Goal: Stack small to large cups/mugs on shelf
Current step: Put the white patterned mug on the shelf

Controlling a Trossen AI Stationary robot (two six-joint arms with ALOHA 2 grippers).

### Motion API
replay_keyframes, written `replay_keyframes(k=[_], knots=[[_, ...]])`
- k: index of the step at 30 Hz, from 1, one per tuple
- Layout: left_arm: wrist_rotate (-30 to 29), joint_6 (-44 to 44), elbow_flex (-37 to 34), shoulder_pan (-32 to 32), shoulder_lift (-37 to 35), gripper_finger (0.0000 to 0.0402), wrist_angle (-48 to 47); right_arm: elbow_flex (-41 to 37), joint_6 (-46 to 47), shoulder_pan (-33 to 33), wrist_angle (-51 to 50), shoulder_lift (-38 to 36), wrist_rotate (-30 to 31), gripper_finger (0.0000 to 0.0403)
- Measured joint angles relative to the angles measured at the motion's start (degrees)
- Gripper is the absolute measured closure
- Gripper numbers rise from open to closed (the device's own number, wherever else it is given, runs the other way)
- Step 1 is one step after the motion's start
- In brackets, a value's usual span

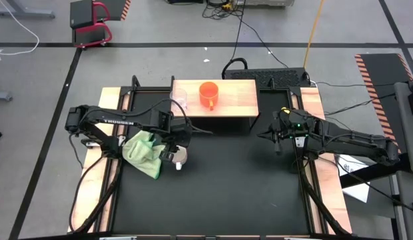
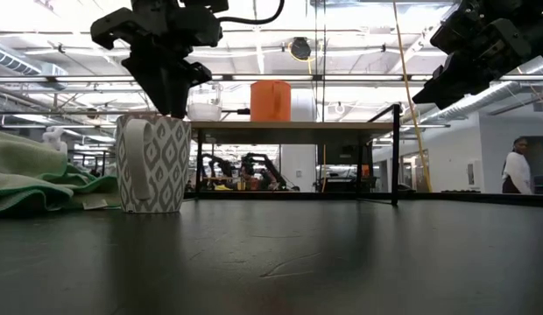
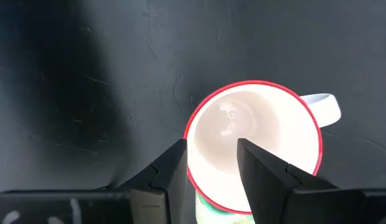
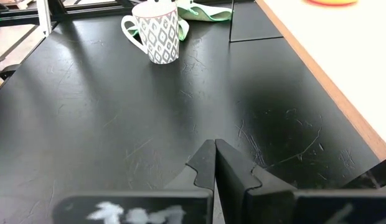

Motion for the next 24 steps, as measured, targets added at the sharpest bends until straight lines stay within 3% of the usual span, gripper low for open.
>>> replay_keyframes(k=[24], knots=[[-0.8,0.4,-3.4,2.1,0.0,0.0261,1.8,0.0,0.0,0.0,0.0,0.0,0.0,0.0403]])
